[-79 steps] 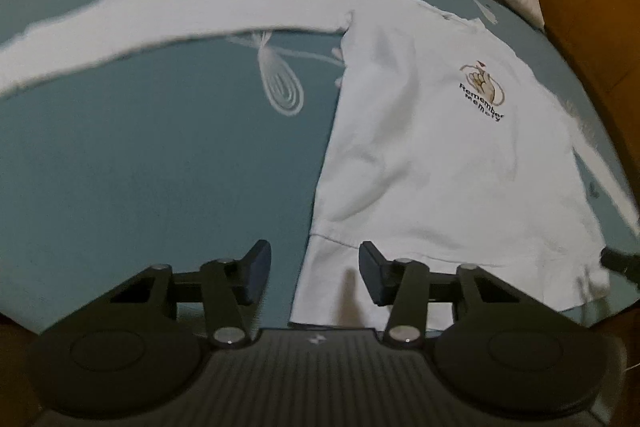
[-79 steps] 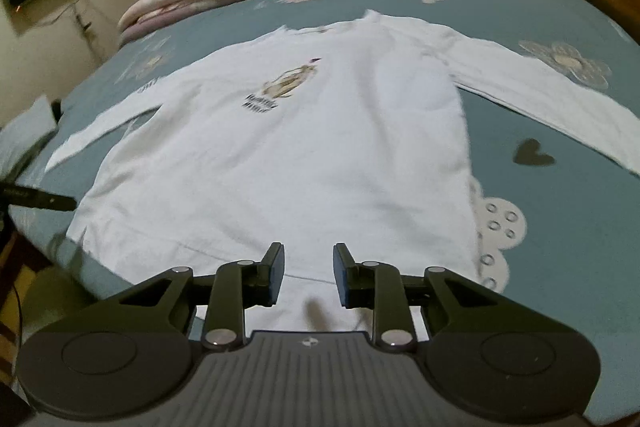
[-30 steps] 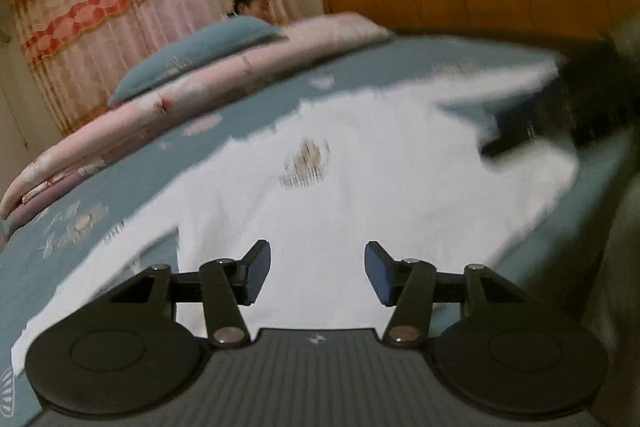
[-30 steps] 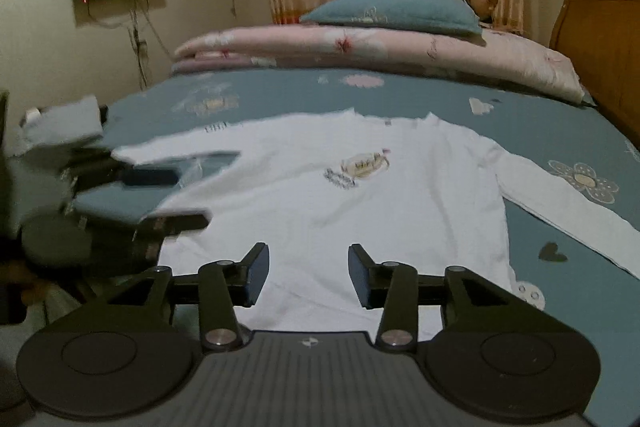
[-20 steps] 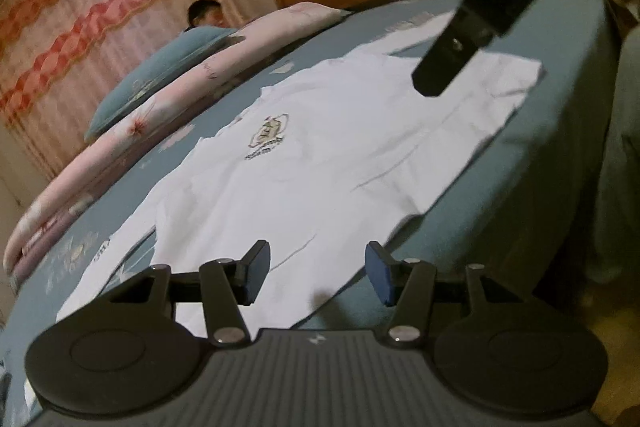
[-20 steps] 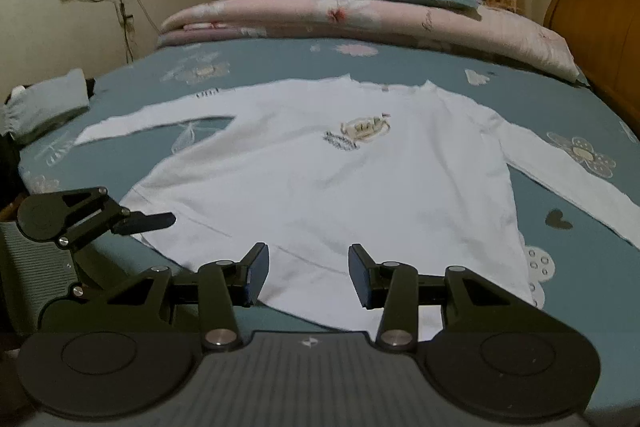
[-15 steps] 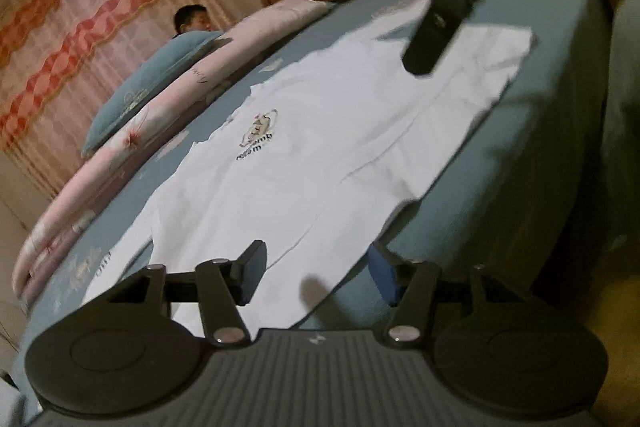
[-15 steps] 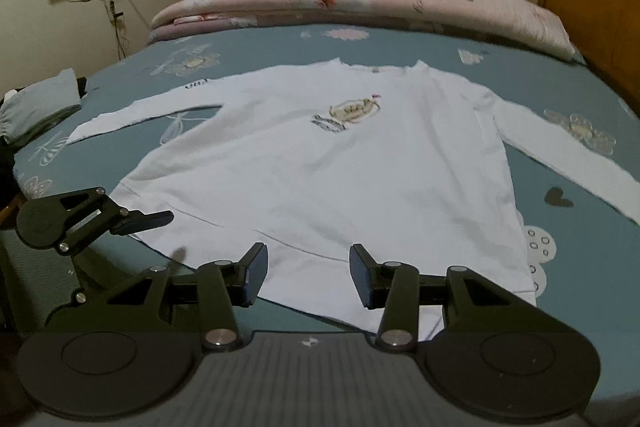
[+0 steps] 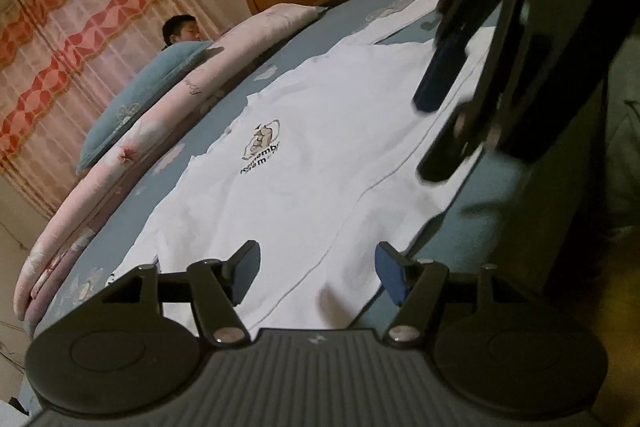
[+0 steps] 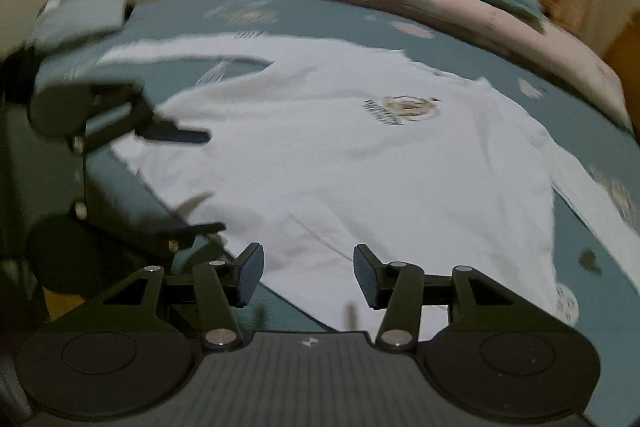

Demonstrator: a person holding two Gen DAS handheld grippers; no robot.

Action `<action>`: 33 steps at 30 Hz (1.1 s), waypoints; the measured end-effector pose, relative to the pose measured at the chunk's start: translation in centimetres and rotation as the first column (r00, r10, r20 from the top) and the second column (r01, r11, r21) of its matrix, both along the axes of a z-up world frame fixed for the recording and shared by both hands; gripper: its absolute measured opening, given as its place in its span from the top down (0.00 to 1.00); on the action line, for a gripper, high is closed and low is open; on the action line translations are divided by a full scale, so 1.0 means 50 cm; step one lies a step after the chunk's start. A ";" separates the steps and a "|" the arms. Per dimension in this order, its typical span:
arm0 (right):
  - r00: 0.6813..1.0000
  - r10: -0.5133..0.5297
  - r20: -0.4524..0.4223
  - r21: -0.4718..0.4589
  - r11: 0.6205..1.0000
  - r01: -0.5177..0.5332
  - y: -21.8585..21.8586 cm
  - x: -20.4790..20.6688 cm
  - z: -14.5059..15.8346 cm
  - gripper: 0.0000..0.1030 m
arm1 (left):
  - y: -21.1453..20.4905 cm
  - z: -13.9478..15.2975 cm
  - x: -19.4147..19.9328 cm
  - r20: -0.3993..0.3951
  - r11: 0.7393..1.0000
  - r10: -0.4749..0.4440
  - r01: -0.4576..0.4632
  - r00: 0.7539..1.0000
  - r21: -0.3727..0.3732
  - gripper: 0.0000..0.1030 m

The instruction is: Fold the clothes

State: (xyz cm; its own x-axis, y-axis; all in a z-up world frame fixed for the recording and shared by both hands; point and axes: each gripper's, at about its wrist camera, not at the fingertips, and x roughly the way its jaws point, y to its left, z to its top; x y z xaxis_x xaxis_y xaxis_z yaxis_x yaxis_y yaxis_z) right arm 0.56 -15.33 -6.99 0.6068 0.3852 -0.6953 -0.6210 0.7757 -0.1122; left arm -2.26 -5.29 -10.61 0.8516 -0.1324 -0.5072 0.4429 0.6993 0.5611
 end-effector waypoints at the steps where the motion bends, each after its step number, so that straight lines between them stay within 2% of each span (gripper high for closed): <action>1: 1.000 0.018 0.005 -0.017 1.000 -0.018 0.012 0.000 -0.005 0.47 | 0.003 0.002 -0.004 0.001 1.000 -0.004 0.004 1.000 0.000 0.36; 5: 0.991 0.118 0.056 -0.090 0.990 -0.112 0.055 -0.016 -0.022 0.47 | 0.013 -0.006 -0.017 0.020 0.999 0.006 -0.007 1.000 0.042 0.34; 8: 0.980 0.179 0.085 -0.165 0.973 -0.164 0.078 -0.025 -0.035 0.47 | 0.016 -0.012 -0.028 0.004 0.999 -0.013 0.013 1.000 0.034 0.34; 12: 0.970 0.192 0.149 -0.273 0.951 -0.146 0.097 -0.020 -0.056 0.47 | 0.010 -0.021 -0.034 -0.004 0.997 -0.048 0.048 0.999 0.055 0.34; 19: 0.980 0.146 0.132 -0.246 0.963 -0.110 0.096 0.013 -0.047 0.47 | 0.008 -0.026 -0.020 0.009 0.998 -0.053 0.052 0.999 0.039 0.32; 22: 0.980 0.158 0.122 -0.260 0.958 -0.122 0.100 0.010 -0.050 0.47 | 0.013 -0.026 -0.019 0.009 0.998 -0.052 0.052 0.999 0.031 0.32; 29: 0.944 0.308 0.120 -0.255 0.928 -0.270 0.111 -0.030 -0.035 0.49 | 0.034 -0.024 -0.026 0.013 1.000 -0.021 0.021 1.000 0.017 0.32; 33: 0.921 0.378 0.093 -0.282 0.897 -0.340 0.130 -0.021 -0.044 0.60 | 0.049 -0.022 -0.034 0.010 1.000 -0.011 0.011 1.000 -0.003 0.32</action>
